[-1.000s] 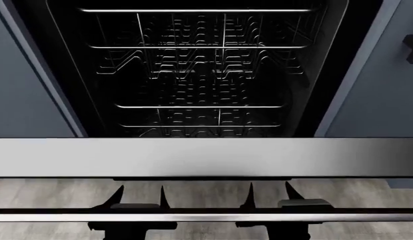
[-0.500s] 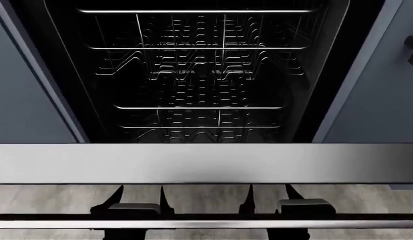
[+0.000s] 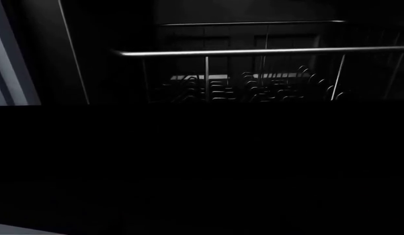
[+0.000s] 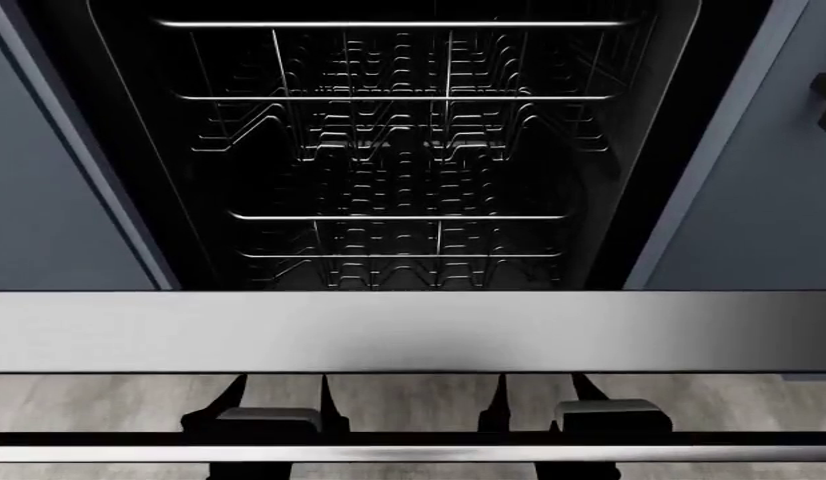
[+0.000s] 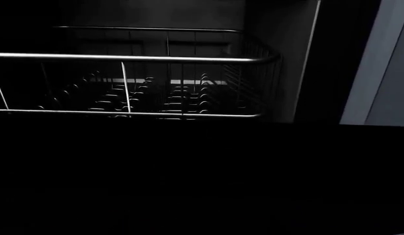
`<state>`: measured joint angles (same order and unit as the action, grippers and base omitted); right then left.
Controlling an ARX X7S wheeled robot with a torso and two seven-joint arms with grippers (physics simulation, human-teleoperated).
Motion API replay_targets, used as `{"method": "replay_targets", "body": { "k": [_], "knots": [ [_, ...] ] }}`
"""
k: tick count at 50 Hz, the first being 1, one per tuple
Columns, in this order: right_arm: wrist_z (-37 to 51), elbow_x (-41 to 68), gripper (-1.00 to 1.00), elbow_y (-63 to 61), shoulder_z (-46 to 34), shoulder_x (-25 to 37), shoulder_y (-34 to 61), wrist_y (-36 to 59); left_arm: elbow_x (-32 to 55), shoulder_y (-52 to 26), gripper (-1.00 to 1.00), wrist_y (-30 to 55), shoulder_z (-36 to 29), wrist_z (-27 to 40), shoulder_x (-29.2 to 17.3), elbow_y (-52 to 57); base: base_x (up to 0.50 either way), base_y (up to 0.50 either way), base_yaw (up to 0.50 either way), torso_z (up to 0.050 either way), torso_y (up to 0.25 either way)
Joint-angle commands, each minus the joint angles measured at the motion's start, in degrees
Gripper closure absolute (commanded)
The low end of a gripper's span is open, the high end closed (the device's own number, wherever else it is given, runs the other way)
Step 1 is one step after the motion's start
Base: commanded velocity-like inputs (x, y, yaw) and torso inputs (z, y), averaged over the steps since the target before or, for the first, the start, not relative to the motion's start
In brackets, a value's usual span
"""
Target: Close the dishwasher door
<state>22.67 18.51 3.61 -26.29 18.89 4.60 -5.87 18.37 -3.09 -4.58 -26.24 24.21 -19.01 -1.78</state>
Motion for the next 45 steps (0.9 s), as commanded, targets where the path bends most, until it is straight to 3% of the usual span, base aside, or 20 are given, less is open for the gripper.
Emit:
{"method": "replay_targets", "body": {
  "k": [1,45],
  "knots": [
    [0.12,0.01,-1.0,-0.35,-0.09,0.13,0.12,0.01,0.04,-0.03,-1.0,-0.08,-0.16,0.05,-0.11,0.09,0.0,0.0,0.0,0.0,0.0],
    [0.85,-0.2,-1.0,-4.69,0.34,1.54,0.97,-1.1,-3.3,-2.77,-1.0,-2.86,-0.41,1.24,-0.56,0.96,0.0,0.0,0.0,0.0,0.002]
  ]
}}
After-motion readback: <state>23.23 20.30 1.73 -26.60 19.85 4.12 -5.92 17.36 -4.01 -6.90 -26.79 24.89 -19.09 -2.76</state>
